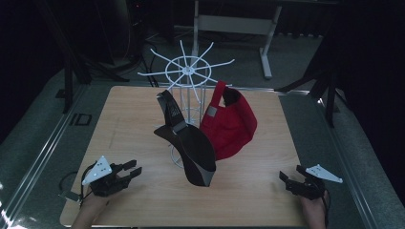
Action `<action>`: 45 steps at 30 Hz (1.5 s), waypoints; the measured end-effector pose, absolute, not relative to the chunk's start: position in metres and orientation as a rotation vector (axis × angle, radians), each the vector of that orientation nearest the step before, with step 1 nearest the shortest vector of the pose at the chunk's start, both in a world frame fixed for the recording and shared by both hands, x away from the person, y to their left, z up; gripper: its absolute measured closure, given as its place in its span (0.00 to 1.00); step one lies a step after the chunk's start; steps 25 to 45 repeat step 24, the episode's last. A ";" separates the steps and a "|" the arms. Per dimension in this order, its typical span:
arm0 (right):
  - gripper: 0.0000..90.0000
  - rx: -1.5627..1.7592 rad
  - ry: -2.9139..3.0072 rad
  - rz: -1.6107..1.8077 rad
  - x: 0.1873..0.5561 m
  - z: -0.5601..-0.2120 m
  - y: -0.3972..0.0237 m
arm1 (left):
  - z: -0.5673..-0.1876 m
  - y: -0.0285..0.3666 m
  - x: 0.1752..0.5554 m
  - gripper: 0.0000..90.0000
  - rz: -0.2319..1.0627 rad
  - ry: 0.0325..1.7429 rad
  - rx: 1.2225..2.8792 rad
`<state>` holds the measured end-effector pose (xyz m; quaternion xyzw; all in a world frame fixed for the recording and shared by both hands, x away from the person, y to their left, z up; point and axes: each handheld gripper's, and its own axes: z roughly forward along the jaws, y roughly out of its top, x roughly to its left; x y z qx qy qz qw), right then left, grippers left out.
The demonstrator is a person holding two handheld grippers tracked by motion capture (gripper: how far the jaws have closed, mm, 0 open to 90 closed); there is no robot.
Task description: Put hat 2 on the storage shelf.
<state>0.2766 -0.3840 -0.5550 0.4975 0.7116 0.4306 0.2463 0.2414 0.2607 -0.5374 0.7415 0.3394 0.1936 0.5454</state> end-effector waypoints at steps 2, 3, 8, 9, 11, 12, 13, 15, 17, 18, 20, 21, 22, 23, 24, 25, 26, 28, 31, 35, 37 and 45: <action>0.18 1.356 1.937 1.173 0.276 -0.555 -0.384 | -0.540 0.261 0.241 0.68 0.464 0.810 1.769; 0.18 1.356 1.937 1.171 0.276 -0.555 -0.384 | -0.541 0.261 0.240 0.68 0.466 0.808 1.778; 0.18 1.355 1.930 1.168 0.276 -0.555 -0.383 | -0.545 0.262 0.238 0.68 0.477 0.819 1.795; 0.18 1.358 1.928 1.168 0.276 -0.555 -0.383 | -0.546 0.263 0.238 0.68 0.482 0.817 1.796; 0.18 1.363 1.923 1.166 0.276 -0.555 -0.384 | -0.547 0.266 0.238 0.68 0.490 0.832 1.783; 0.18 1.364 1.921 1.165 0.276 -0.555 -0.384 | -0.547 0.268 0.237 0.68 0.494 0.841 1.780; 0.18 1.364 1.921 1.166 0.276 -0.555 -0.384 | -0.548 0.270 0.237 0.68 0.501 0.849 1.777; 0.18 1.365 1.920 1.163 0.276 -0.555 -0.384 | -0.549 0.273 0.236 0.68 0.503 0.860 1.773; 0.18 1.367 1.922 1.162 0.276 -0.555 -0.384 | -0.549 0.275 0.235 0.68 0.507 0.863 1.768; 0.18 1.367 1.923 1.162 0.276 -0.555 -0.384 | -0.549 0.276 0.234 0.68 0.510 0.866 1.766; 0.18 1.367 1.924 1.161 0.276 -0.555 -0.384 | -0.549 0.277 0.234 0.68 0.506 0.870 1.757; 0.18 1.366 1.925 1.161 0.276 -0.555 -0.384 | -0.549 0.278 0.234 0.68 0.510 0.874 1.757; 0.18 1.365 1.925 1.161 0.276 -0.555 -0.384 | -0.549 0.278 0.234 0.68 0.506 0.875 1.758; 0.18 1.363 1.925 1.160 0.276 -0.555 -0.384 | -0.550 0.278 0.234 0.68 0.506 0.874 1.759; 0.18 1.364 1.926 1.159 0.276 -0.555 -0.384 | -0.550 0.278 0.234 0.68 0.507 0.876 1.763; 0.18 1.364 1.926 1.159 0.276 -0.555 -0.384 | -0.550 0.278 0.234 0.68 0.507 0.876 1.763; 0.18 1.364 1.926 1.159 0.276 -0.555 -0.384 | -0.550 0.278 0.234 0.68 0.507 0.876 1.763; 0.18 1.364 1.926 1.159 0.276 -0.555 -0.384 | -0.550 0.278 0.234 0.68 0.507 0.876 1.763; 0.18 1.364 1.926 1.159 0.276 -0.555 -0.384 | -0.550 0.278 0.234 0.68 0.507 0.876 1.763; 0.18 1.364 1.926 1.159 0.276 -0.555 -0.384 | -0.550 0.278 0.234 0.68 0.507 0.876 1.763; 0.18 1.364 1.926 1.159 0.276 -0.555 -0.384 | -0.550 0.278 0.234 0.68 0.507 0.876 1.763; 0.18 1.364 1.926 1.159 0.276 -0.555 -0.384 | -0.550 0.278 0.234 0.68 0.507 0.876 1.763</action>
